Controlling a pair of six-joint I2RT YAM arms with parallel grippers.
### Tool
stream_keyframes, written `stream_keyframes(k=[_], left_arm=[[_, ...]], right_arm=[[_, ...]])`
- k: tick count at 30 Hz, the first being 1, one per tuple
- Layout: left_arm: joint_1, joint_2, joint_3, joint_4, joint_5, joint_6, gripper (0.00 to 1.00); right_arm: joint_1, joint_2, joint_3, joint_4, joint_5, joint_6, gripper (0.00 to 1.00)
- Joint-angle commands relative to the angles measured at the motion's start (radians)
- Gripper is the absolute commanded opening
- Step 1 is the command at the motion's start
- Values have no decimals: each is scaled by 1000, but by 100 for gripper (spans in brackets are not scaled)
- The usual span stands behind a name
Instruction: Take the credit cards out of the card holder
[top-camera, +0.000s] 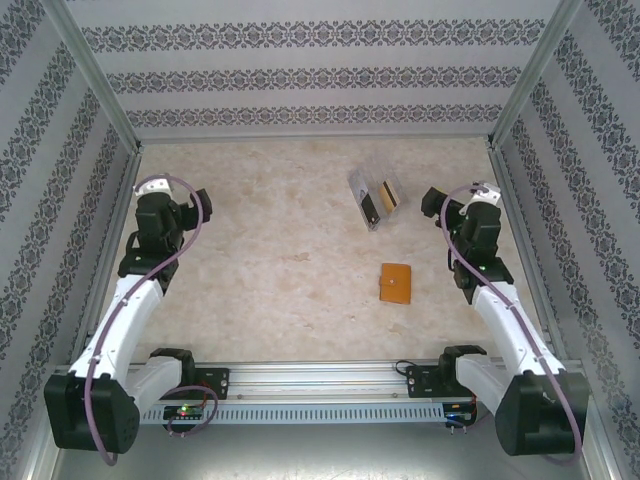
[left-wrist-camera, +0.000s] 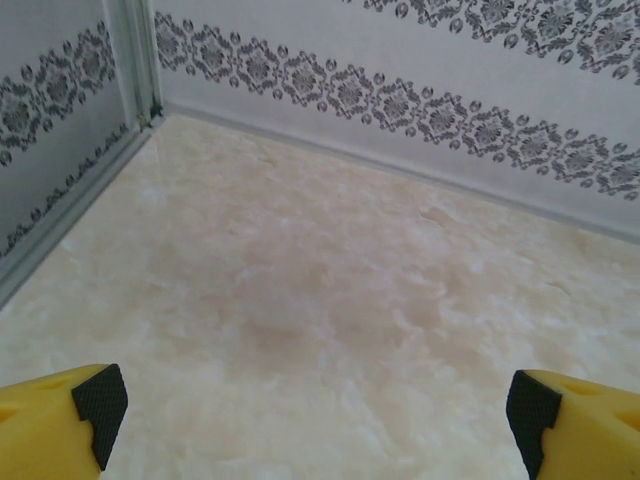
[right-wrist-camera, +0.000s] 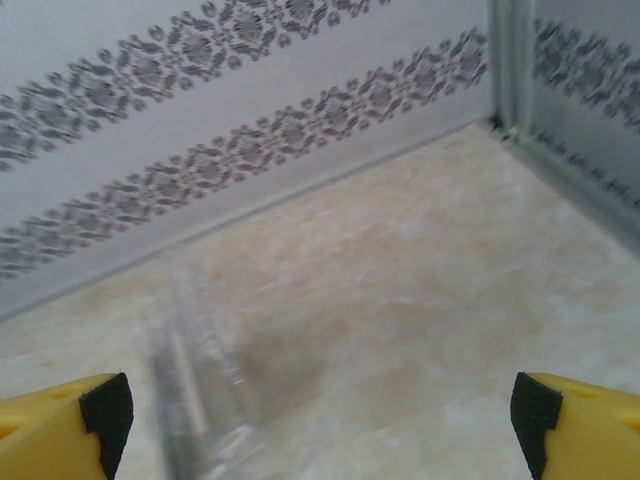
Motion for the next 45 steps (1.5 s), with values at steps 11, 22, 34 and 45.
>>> stream_keyframes(k=[11, 22, 34, 45], left_arm=[[-4, -10, 49, -248, 105, -50, 99], [-2, 62, 83, -248, 107, -33, 99], [-2, 70, 71, -242, 94, -41, 99], [-2, 119, 74, -265, 127, -83, 99]], right_arm=[[55, 172, 114, -587, -222, 85, 98], [279, 452, 156, -665, -107, 95, 79], [406, 616, 251, -684, -70, 94, 75], [617, 992, 677, -604, -112, 37, 70]])
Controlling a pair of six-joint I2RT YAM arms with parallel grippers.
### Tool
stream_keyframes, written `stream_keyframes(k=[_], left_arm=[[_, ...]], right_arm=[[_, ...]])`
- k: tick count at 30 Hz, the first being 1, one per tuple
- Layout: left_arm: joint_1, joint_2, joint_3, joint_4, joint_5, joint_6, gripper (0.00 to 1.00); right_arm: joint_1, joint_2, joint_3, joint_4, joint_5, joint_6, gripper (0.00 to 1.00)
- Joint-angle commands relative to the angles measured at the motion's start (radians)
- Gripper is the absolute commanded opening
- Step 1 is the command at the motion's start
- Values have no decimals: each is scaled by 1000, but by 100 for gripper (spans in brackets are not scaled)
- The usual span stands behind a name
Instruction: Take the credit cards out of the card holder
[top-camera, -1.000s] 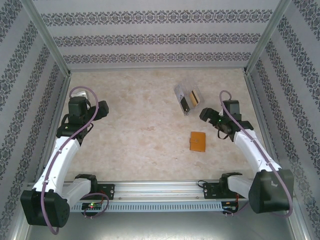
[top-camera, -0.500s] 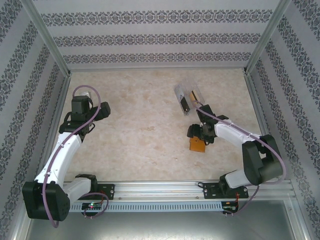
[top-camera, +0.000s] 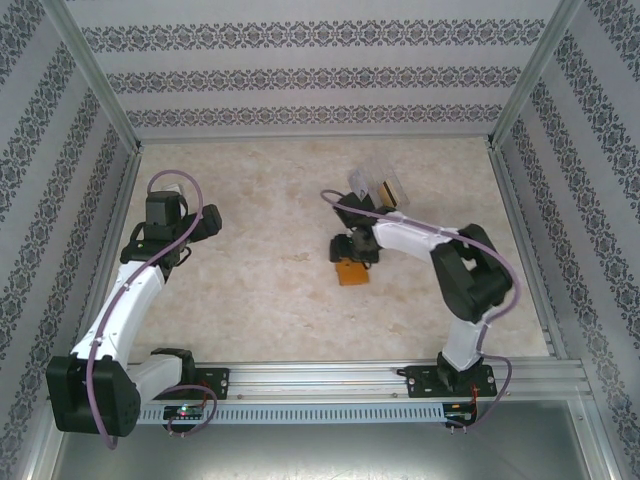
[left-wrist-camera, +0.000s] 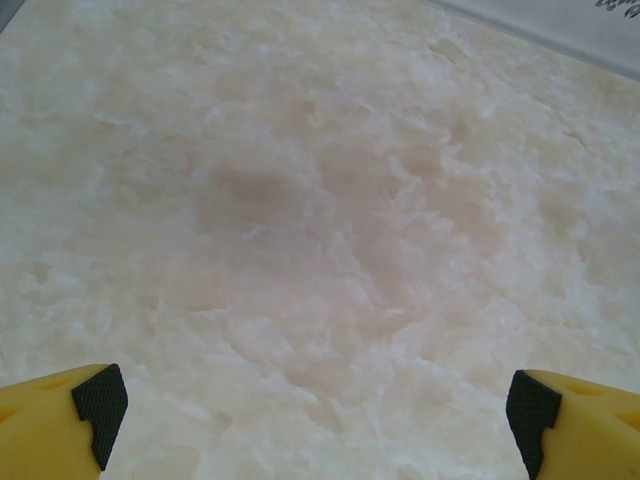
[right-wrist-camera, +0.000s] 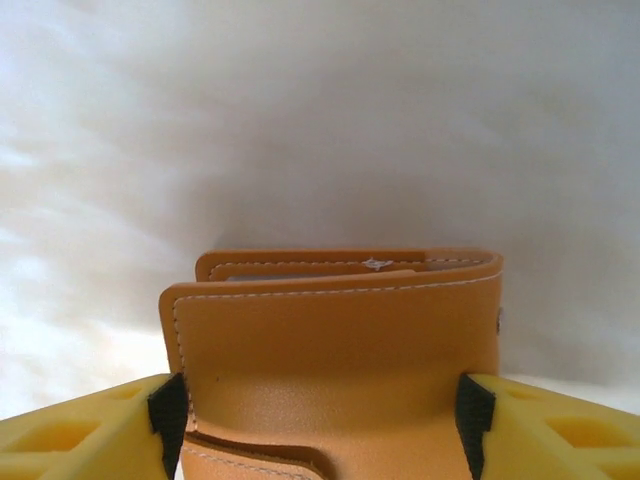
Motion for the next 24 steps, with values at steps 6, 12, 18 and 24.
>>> stream_keyframes(k=[6, 12, 18, 24], left_arm=[[-2, 108, 66, -58, 130, -63, 99], [-3, 152, 74, -38, 135, -107, 99], [-3, 166, 93, -71, 119, -109, 99], [-3, 160, 98, -96, 98, -117, 99]], right_arm=[[36, 102, 217, 46, -20, -76, 68], [34, 157, 284, 31, -14, -43, 67], [63, 238, 353, -11, -37, -33, 64], [103, 271, 367, -47, -37, -52, 64]])
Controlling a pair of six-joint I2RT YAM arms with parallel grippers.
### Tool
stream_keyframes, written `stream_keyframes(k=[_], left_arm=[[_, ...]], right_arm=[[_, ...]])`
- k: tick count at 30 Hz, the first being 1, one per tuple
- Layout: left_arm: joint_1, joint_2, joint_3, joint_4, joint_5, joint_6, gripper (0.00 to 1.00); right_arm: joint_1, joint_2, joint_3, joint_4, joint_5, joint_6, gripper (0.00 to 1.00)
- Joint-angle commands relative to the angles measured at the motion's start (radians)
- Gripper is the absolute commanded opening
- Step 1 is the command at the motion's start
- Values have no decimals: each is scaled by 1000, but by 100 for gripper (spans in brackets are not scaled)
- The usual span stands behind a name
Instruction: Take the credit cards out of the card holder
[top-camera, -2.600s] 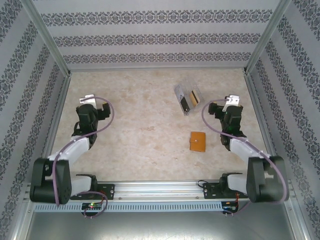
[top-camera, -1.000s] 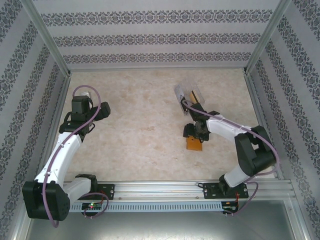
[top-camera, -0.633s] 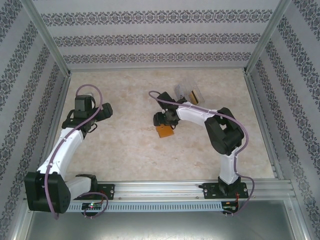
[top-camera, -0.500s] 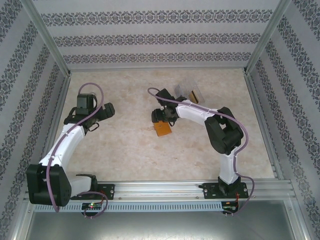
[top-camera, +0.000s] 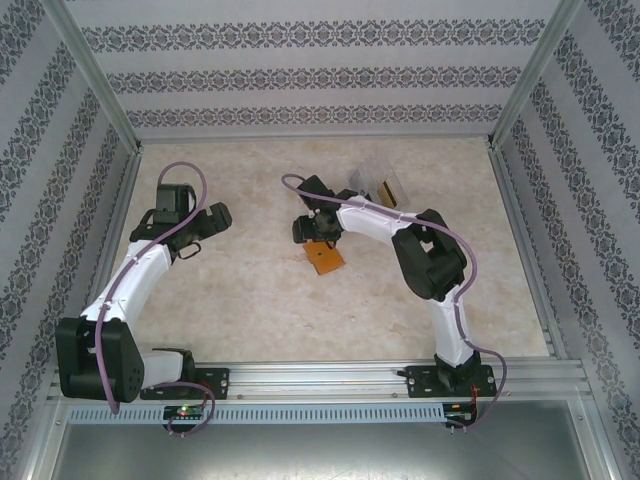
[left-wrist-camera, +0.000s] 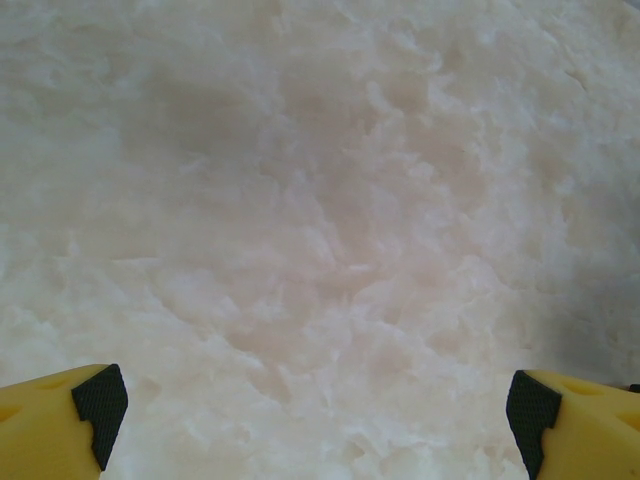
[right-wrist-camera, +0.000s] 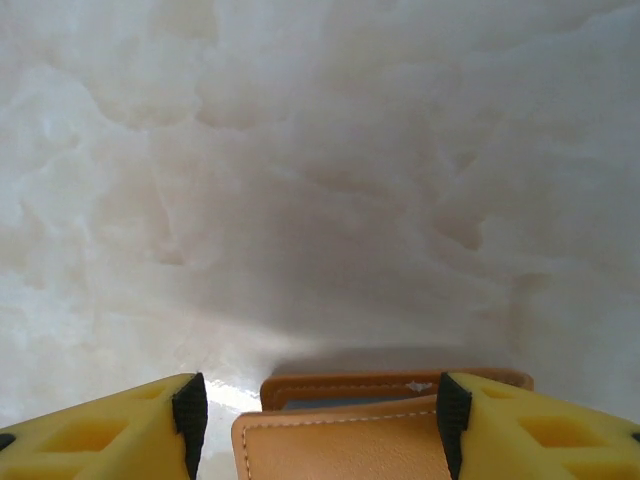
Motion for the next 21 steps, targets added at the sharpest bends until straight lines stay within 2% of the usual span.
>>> stream_keyframes(k=[1, 5, 10, 15, 21], left_arm=[[-2, -4, 26, -47, -17, -20, 99], [-2, 4, 33, -47, -5, -29, 99], [-4, 41, 43, -25, 51, -39, 99], [-9, 105, 60, -10, 135, -42, 100], [-54, 190, 80, 35, 259, -32, 100]], right_arm=[[37, 21, 8, -54, -17, -12, 64], [70, -21, -45, -65, -54, -73, 62], [75, -174, -146, -41, -68, -76, 62], [31, -366, -328, 5, 17, 55, 62], [-43, -520, -581, 63, 45, 234, 52]])
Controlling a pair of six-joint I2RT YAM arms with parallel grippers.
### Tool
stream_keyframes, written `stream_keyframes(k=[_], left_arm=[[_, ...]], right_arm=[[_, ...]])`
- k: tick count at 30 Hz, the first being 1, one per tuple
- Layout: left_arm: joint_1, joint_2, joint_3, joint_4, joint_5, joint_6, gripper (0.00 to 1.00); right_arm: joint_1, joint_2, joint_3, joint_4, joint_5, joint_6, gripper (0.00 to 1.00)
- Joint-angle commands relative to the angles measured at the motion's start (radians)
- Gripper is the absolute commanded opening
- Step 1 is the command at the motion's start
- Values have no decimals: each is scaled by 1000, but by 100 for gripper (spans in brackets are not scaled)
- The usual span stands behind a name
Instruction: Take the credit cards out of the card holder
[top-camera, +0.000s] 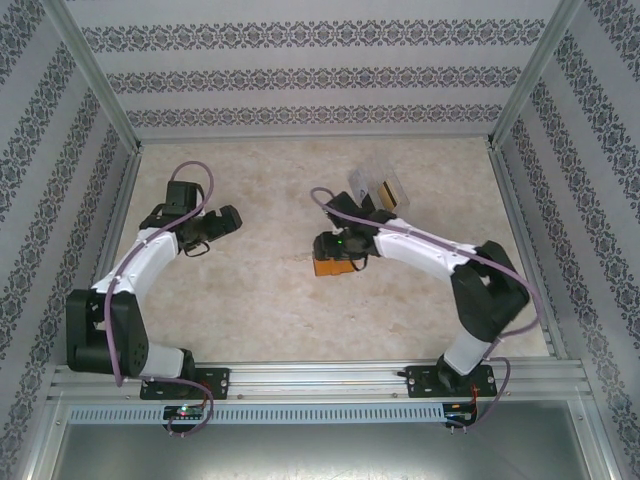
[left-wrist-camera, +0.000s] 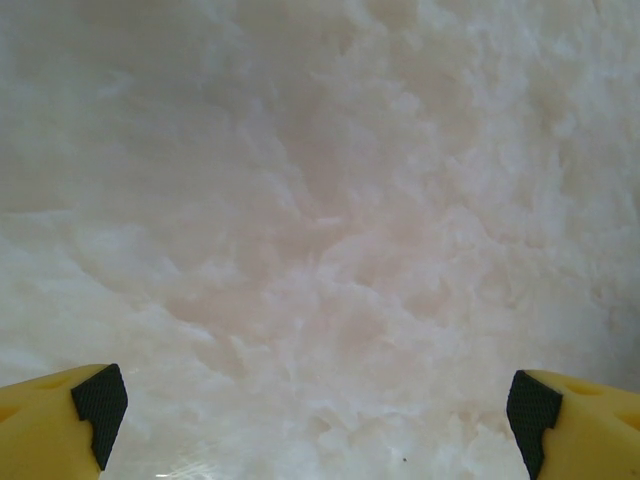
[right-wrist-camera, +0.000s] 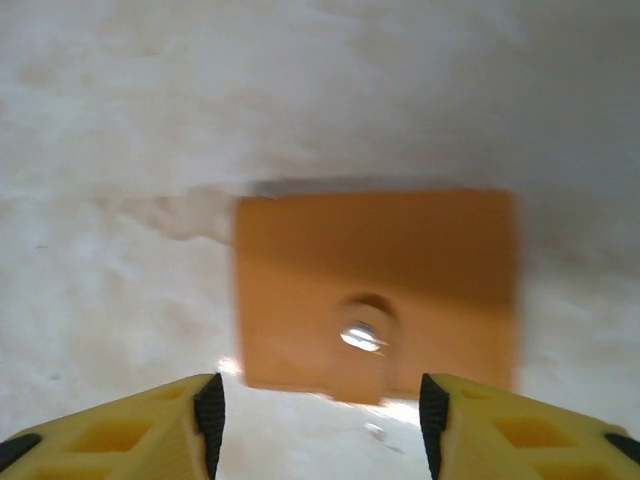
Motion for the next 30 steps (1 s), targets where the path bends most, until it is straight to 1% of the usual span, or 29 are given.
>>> stream_keyframes(k=[1, 2, 4, 6, 7, 9, 13, 18, 23, 26, 28, 30], left_arm=[[-43, 45, 45, 52, 112, 1, 100], [-59, 60, 54, 60, 126, 2, 100], [-91, 91, 66, 78, 140, 1, 99], [-128, 124, 82, 100, 164, 4, 95], [-147, 141, 92, 113, 173, 4, 94], [-180, 175, 108, 137, 187, -10, 93], [-249, 255, 155, 174, 221, -40, 91], [-320, 350, 249, 134, 236, -20, 88], [-383, 438, 331, 83, 259, 12, 85], [-402, 476, 360, 58, 266, 16, 81], [-408, 487, 366, 46, 261, 11, 81], [-415, 486, 367, 15, 235, 3, 81]], right_arm=[[-28, -46, -116, 34, 32, 145, 51], [-34, -58, -139, 50, 26, 167, 47], [-36, -64, -162, 67, 21, 193, 36], [-37, -48, -170, 73, 20, 201, 24], [-36, -35, -169, 71, 18, 201, 19], [-37, -14, -165, 65, 15, 199, 15], [-37, 16, -160, 63, 10, 188, 11], [-52, 60, -134, 65, -1, 170, 8], [-75, 106, -84, 101, 7, 134, 9], [-95, 145, -40, 134, -5, 119, 10], [-104, 174, -9, 159, -29, 104, 11], [-114, 194, 25, 179, -85, 80, 14]])
